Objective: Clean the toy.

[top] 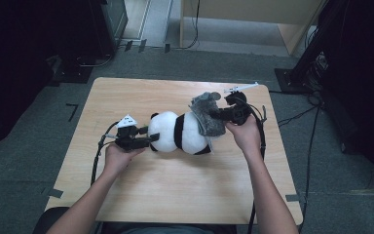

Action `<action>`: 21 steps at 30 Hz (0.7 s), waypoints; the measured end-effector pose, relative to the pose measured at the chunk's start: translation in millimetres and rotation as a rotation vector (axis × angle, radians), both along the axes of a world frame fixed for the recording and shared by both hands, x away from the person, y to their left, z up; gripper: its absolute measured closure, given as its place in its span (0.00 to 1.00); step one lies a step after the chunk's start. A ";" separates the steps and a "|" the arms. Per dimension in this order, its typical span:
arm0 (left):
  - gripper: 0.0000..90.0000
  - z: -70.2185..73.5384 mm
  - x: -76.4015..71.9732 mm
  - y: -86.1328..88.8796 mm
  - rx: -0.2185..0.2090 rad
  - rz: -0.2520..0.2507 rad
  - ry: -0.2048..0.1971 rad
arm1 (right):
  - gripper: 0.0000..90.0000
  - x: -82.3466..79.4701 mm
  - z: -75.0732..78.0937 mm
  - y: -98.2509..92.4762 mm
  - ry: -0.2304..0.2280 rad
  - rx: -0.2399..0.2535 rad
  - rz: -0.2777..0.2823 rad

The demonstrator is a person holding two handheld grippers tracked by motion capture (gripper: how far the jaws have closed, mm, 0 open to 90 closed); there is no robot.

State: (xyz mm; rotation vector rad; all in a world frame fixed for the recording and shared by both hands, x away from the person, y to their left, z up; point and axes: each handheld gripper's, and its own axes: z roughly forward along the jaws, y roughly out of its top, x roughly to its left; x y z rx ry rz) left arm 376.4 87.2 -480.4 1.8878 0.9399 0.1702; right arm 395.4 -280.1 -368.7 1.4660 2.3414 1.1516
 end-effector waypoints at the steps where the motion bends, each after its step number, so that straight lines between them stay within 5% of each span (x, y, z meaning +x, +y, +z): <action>1: 0.46 0.1 -0.1 -0.1 0.000 0.001 -0.001 | 0.87 -0.3 -1.0 -2.5 0.002 0.001 -0.005; 6: 0.46 0.0 -0.1 -0.1 0.001 0.002 0.000 | 0.87 -2.5 -0.8 -13.2 0.002 -0.001 -0.029; 12: 0.46 -0.2 -0.1 -0.2 -0.001 0.003 0.000 | 0.88 -13.3 19.5 -12.3 -0.044 0.032 -0.011; 21: 0.46 -0.1 -0.3 -0.1 -0.001 0.003 0.001 | 0.88 -22.8 55.5 42.8 -0.115 0.024 0.137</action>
